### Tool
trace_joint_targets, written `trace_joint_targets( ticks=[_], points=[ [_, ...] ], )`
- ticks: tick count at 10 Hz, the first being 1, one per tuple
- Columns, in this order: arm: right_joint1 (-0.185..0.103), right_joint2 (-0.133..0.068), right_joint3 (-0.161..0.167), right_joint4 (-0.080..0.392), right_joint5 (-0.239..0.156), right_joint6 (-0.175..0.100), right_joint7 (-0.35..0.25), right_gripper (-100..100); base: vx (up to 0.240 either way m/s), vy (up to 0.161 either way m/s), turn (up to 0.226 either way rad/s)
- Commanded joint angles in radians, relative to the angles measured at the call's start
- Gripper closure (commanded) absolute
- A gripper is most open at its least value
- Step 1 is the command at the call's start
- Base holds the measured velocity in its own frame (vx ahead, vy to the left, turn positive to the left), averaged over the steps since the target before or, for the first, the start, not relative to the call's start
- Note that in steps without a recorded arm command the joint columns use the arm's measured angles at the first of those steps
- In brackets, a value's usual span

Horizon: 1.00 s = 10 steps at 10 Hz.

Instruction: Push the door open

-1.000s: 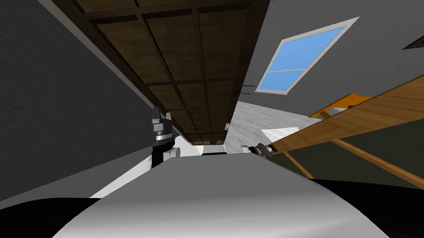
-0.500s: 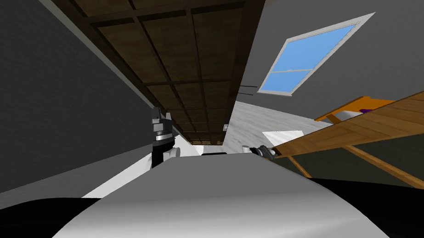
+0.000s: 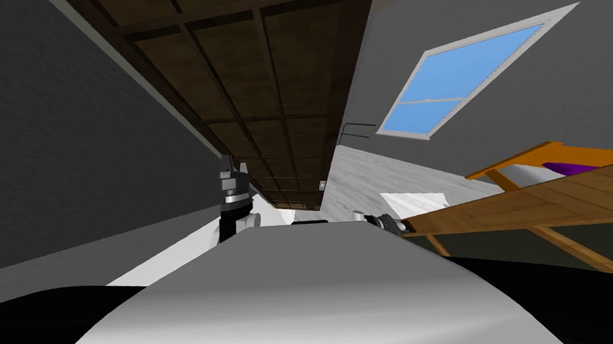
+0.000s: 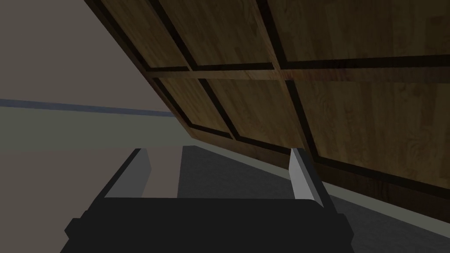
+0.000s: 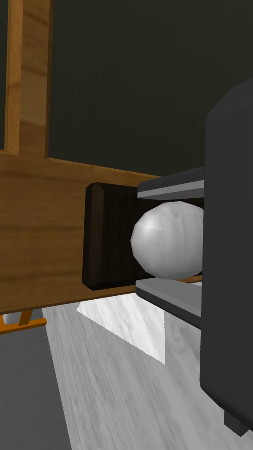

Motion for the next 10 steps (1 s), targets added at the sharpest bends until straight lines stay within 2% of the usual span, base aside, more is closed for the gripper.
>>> trace_joint_targets(
  ticks=[1,2,4,5,7,8,9,10],
  points=[
    [0.015,0.013,-0.014,-0.050,-0.009,0.003,0.023,100,0.008,-0.158,0.048],
    [0.015,0.013,-0.014,-0.059,-0.009,0.003,0.023,100,0.015,-0.066,-0.018],
    [0.010,0.017,-0.056,-0.057,-0.042,-0.026,0.036,100,0.009,-0.128,0.114],
    [0.010,0.017,-0.056,-0.057,-0.042,-0.026,0.036,100,0.007,-0.119,0.038],
    [0.004,0.035,-0.100,-0.052,-0.076,-0.056,0.049,100,0.018,-0.174,0.121],
    [0.004,0.035,-0.100,-0.052,-0.076,-0.056,0.049,100,0.001,-0.144,0.029],
    [0.012,0.046,-0.097,-0.069,-0.074,-0.048,0.054,100,-0.007,-0.053,-0.005],
    [0.012,0.022,-0.124,-0.067,-0.095,-0.069,0.059,100,-0.020,-0.140,0.056]
  ],
)
